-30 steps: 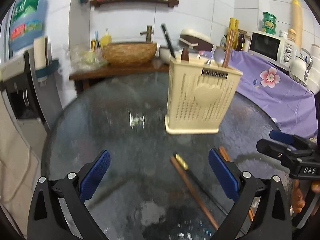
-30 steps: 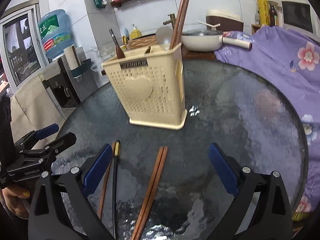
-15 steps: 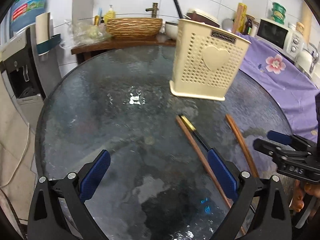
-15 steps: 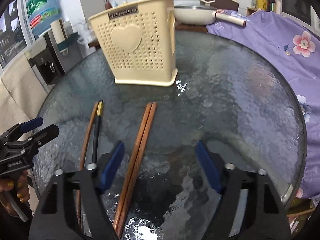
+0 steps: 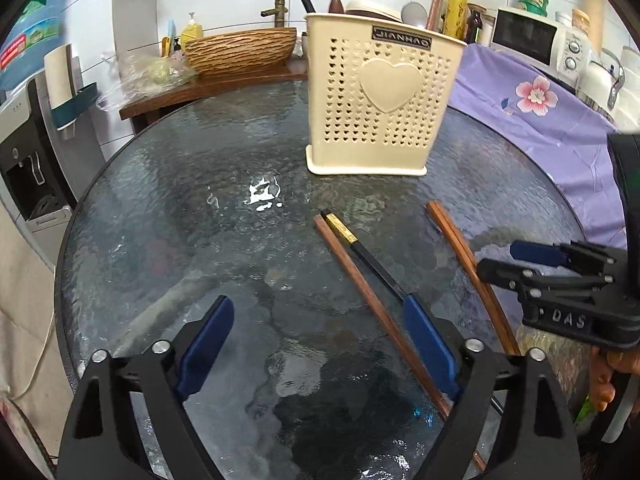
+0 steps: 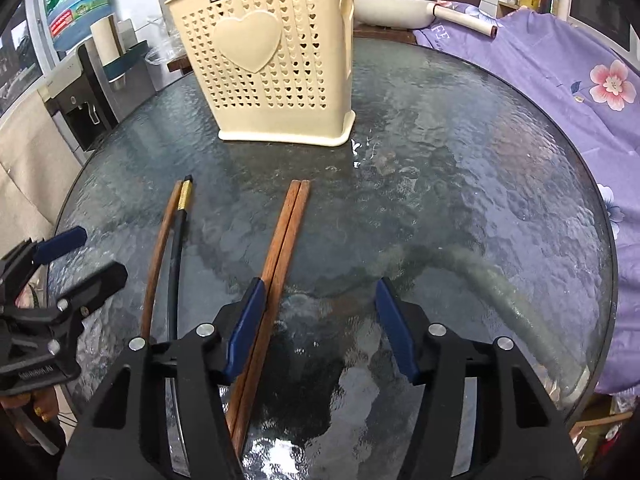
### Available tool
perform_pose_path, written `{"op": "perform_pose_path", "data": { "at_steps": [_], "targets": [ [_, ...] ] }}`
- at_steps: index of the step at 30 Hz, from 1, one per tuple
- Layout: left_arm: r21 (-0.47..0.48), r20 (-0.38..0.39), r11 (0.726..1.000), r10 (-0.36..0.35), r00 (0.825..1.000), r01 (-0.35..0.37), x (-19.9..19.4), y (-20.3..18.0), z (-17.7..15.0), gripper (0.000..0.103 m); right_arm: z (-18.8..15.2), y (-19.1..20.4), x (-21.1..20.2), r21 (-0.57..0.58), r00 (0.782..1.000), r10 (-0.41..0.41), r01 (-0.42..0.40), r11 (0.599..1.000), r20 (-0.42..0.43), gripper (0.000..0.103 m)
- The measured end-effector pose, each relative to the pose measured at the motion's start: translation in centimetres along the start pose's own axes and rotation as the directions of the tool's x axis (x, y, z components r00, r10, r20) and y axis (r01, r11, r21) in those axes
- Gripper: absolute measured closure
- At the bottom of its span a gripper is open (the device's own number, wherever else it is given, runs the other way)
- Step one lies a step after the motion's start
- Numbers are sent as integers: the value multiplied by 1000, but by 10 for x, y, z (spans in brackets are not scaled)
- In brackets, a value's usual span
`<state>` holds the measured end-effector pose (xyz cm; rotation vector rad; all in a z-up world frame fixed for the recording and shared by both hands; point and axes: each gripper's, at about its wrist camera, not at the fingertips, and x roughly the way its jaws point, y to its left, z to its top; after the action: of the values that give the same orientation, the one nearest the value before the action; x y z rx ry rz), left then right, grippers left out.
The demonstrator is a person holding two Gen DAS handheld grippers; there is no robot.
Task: Organize utensils
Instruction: 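Move the left gripper to the black chopstick while the right gripper approaches the wooden chopstick pair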
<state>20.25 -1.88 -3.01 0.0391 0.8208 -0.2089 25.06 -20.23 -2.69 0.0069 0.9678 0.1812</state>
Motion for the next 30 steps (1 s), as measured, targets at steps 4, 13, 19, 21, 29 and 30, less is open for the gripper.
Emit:
{"op": "perform_pose_path", "data": {
  "at_steps": [4, 13, 19, 21, 29, 30],
  "targets": [
    [17, -16, 1000, -6, 1000, 6, 5, -6, -1, 28, 7, -3, 5, 12, 1000, -7, 7, 1000, -8, 51],
    [25, -53, 1000, -5, 999, 6, 17, -11, 1, 49, 15, 7, 13, -42, 997, -72, 71, 997, -11, 55],
    [53, -82, 999, 13, 997, -9, 28, -18, 9, 53, 18, 11, 16, -57, 998, -65, 64, 996, -15, 60],
    [65, -83, 998, 23, 996, -18, 33, -21, 13, 56, 20, 13, 16, -68, 998, -61, 59, 996, -18, 64],
    [71, -124, 997, 31, 992, -23, 47, -17, 34, 63, 26, 21, 20, -90, 998, -54, 51, 995, -29, 75],
    [69, -129, 997, 30, 991, -21, 49, -15, 37, 64, 28, 22, 21, -89, 998, -52, 49, 995, -32, 77]
  ]
}}
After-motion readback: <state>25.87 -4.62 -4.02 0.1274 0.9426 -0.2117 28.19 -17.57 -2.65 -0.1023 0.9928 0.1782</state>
